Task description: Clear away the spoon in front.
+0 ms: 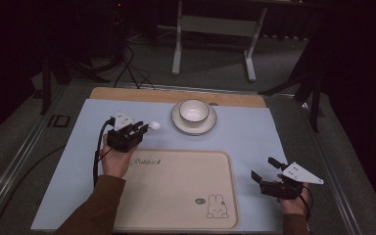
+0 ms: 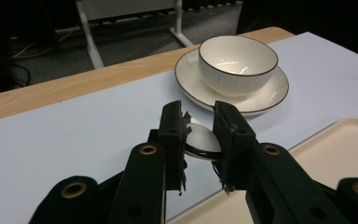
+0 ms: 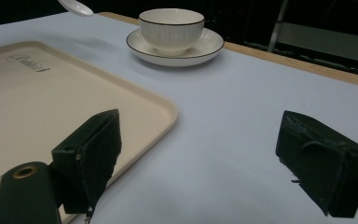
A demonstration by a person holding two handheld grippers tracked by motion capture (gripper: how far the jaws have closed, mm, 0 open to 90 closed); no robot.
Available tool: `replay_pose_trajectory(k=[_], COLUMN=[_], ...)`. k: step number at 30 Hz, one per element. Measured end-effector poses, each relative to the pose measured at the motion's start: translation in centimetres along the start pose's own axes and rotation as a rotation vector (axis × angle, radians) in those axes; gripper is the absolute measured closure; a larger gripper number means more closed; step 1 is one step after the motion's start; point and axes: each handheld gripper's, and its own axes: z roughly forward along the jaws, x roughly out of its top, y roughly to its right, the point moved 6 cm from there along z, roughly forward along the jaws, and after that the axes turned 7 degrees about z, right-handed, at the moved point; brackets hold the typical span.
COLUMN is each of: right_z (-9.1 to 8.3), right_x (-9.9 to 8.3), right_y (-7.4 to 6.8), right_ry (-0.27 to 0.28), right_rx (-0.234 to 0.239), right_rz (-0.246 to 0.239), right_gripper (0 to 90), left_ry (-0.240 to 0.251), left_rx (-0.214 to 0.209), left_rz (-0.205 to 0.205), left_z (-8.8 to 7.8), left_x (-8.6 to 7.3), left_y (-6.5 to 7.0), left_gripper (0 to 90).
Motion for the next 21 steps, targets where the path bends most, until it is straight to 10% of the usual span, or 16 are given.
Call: replay_pose_trajectory(k=[21], right_z=[-0.4], right_x=[-0.1], right_y=[0.1], right_ry=[0.004], right_rx=[-0.008], right_rz=[-0.001], right_gripper=[13.7], left_ry=[-0.011], left_rx=[0.034], left_rz=[-0.038], left_z=[-2.4], left_x=[-2.5], left_y=[-1.4], left_gripper=[74.3])
